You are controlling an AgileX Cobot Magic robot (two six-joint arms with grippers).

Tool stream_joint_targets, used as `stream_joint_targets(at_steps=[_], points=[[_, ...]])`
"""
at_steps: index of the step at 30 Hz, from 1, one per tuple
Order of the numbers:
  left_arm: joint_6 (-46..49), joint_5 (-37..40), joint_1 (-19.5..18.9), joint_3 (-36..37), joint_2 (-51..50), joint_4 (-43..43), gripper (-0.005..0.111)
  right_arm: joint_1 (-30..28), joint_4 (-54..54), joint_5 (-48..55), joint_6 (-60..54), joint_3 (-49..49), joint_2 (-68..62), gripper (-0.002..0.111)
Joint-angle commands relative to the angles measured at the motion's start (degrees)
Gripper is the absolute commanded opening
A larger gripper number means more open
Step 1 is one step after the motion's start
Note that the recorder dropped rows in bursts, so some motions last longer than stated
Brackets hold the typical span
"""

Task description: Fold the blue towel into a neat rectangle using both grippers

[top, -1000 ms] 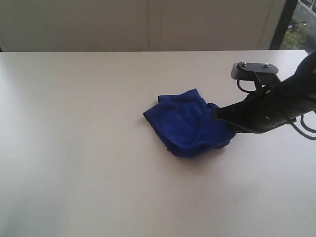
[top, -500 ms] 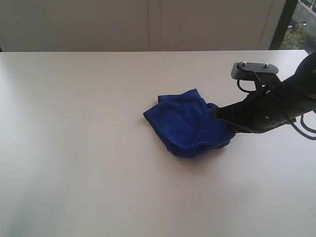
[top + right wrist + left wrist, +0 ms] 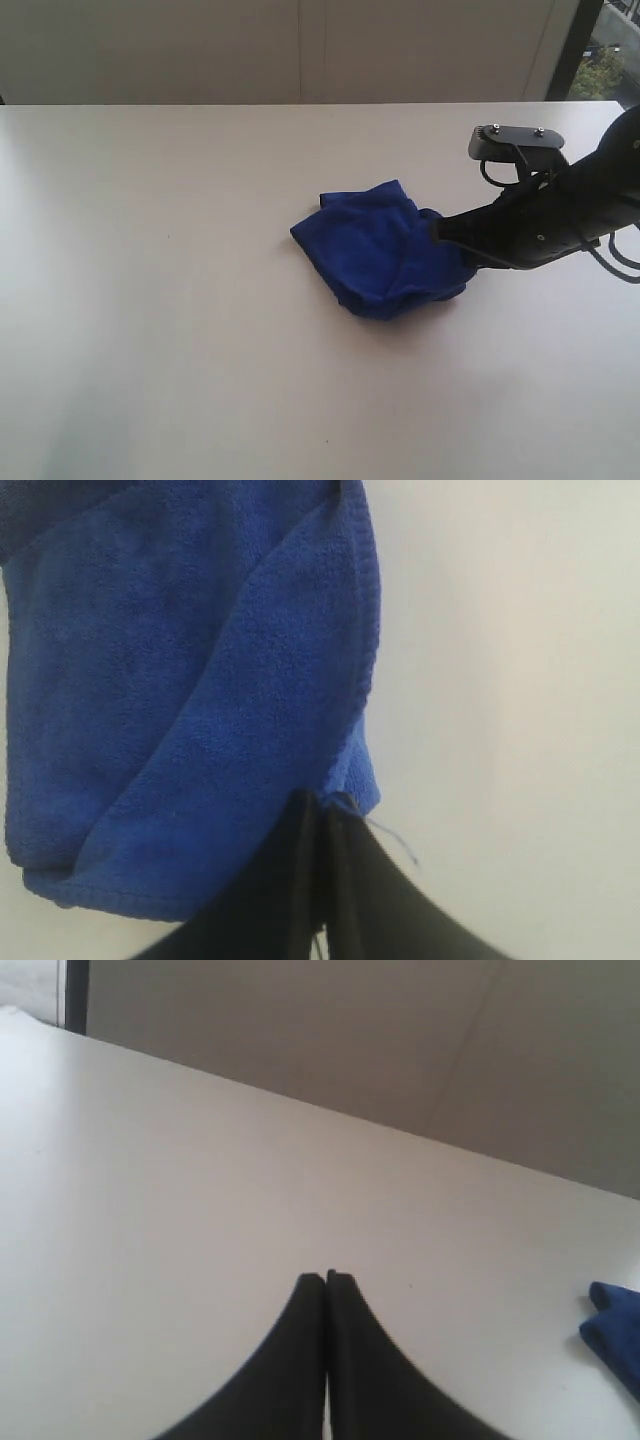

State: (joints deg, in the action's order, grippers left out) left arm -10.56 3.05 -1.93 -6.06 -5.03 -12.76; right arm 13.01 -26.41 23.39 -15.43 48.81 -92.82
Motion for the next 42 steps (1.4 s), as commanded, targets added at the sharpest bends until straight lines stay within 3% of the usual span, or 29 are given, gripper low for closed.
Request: stream_joint_targets(at_steps=[1,7,13,16,21,26,33,38,39,42], points=[[1.56,9.02,-0.26,-13.46,-10.98,-0.97,0.000,-0.38,0.17,-0.17,0.38,-0.23,0.05,0.000],[7.16,25.76,-0.15,-32.17,-34.09,-1.54,0.000,-0.38,0.17,-0.17,0.38,-0.23,0.05,0.000],[27.20,34.56,1.19,-42.37,-58.46,-20.90,0.000,-0.38,0.17,-0.18,0.50,-0.23,0.05,0.000],[32.67,33.34,5.73,-45.21,-68.53,-27.69,0.000,-0.38,0.17,-0.18,0.50,-0.23,0.05,0.000],[33.71,26.40,17.83,-52.08,-82.98,-28.16,0.000,-0.38,0.17,-0.18,0.49,-0.23,-0.82,0.000],[34.99,23.35,26.59,-61.75,-94.96,-28.47,0.000,-0.38,0.17,-0.07,0.76,-0.23,-3.48,0.000],[34.97,22.09,33.05,-76.06,-108.04,-29.04,0.000,-0.38,0.17,0.59,0.76,-0.23,-3.90,0.000],[34.97,21.02,33.50,-78.56,-111.79,-28.80,0.000,-0.38,0.17,0.59,0.76,-0.23,-3.90,0.000],[34.97,20.75,33.50,-78.56,-112.15,-28.80,0.002,-0.38,0.17,0.59,0.76,-0.23,-3.90,0.000],[35.24,20.65,33.50,-78.56,-113.63,-28.69,0.023,-0.38,0.17,0.23,1.03,-0.23,-3.90,0.000]])
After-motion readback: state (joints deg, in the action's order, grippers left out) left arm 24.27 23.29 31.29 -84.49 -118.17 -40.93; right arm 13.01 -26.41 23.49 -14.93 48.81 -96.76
